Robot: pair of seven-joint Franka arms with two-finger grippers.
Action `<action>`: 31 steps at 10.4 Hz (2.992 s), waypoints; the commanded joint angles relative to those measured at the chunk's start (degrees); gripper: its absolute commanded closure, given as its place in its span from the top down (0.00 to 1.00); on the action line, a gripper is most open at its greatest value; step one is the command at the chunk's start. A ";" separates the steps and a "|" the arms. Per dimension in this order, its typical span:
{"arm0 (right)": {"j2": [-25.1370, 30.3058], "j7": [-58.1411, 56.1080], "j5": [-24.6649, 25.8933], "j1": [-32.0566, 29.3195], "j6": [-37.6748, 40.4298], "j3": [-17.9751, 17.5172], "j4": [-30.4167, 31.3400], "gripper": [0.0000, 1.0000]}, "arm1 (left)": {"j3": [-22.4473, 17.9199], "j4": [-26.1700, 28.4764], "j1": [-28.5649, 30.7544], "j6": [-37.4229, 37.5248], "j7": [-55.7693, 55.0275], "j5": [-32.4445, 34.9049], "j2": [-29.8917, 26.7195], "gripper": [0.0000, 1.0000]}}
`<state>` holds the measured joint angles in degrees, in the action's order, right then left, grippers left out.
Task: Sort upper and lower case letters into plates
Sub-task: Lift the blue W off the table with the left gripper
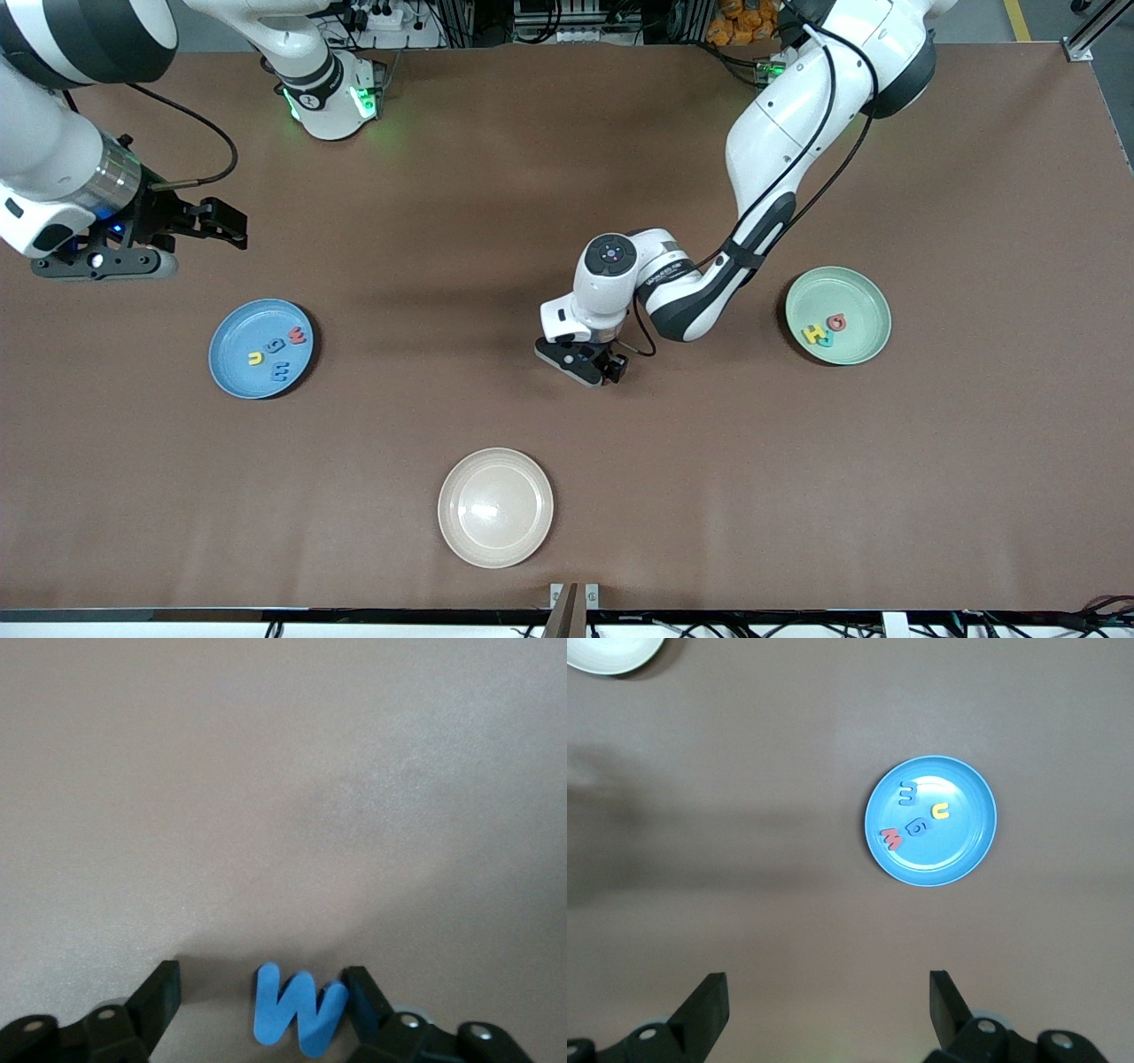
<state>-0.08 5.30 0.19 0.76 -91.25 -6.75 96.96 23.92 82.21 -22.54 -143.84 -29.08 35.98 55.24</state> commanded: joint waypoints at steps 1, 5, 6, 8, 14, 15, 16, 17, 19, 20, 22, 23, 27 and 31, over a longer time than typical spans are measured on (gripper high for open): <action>1.66 0.50 -0.19 0.82 1.15 0.86 -0.46 1.00 | -0.28 -0.03 -0.13 -0.39 1.75 -1.96 0.48 0.70; 1.66 0.50 -0.37 1.00 4.59 0.51 -4.14 1.00 | -0.11 -0.03 -0.22 -0.39 1.05 -2.05 0.48 0.53; 1.75 0.50 -0.37 1.00 5.28 0.68 -4.41 1.00 | -0.10 -0.03 -0.22 -0.39 1.05 -2.05 0.39 0.51; 1.49 1.46 -0.37 1.08 7.40 0.68 -6.60 1.00 | -0.10 -0.03 -0.22 -0.39 1.22 -3.27 0.30 0.41; 1.48 2.52 -3.97 2.04 9.07 1.91 -8.10 1.00 | -0.10 -0.03 -0.22 -0.39 1.31 -3.46 0.04 0.20; 1.31 2.61 -3.54 2.14 9.07 1.91 -8.10 1.00 | -0.02 -0.03 -0.22 -0.39 1.40 -3.63 -0.22 0.16; 1.05 2.61 -3.53 1.88 9.07 1.91 -8.63 1.00 | -0.02 -0.03 -0.14 -0.30 1.40 -3.63 -0.31 0.16; 1.04 2.61 -3.36 2.05 9.07 1.82 -9.07 1.00 | 0.07 0.05 -0.05 0.40 1.48 -3.81 -0.92 0.07; 0.70 2.52 -2.75 2.14 8.37 1.82 -9.60 1.00 | 1.39 -0.12 0.39 3.46 1.66 -4.51 -1.45 0.02; 0.52 2.52 -1.26 2.14 6.45 1.65 -9.60 1.00 | 2.52 -0.03 1.70 4.00 1.66 -4.51 -1.89 0.01; -0.18 2.70 -1.07 2.05 4.68 1.65 -9.60 1.00 | 7.17 -0.03 5.91 8.81 2.01 -4.51 -2.77 0.00; -0.19 2.70 -1.25 1.70 4.67 1.65 -9.60 1.00 | 9.89 -0.03 8.98 11.89 4.45 -4.43 -3.90 0.00; -0.19 2.61 -1.25 1.87 4.68 1.74 -9.60 1.00 | 22.62 1.63 24.25 21.48 8.59 -4.34 -6.55 0.00; -0.19 2.61 -1.16 1.88 4.67 1.74 -9.60 1.00 | 33.28 10.40 42.64 28.78 11.24 -1.54 -12.06 0.00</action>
<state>0.28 6.92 -1.78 2.14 -86.95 -5.18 88.61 54.74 86.59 14.90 -115.88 -18.19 33.56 47.88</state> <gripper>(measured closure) 0.000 0.577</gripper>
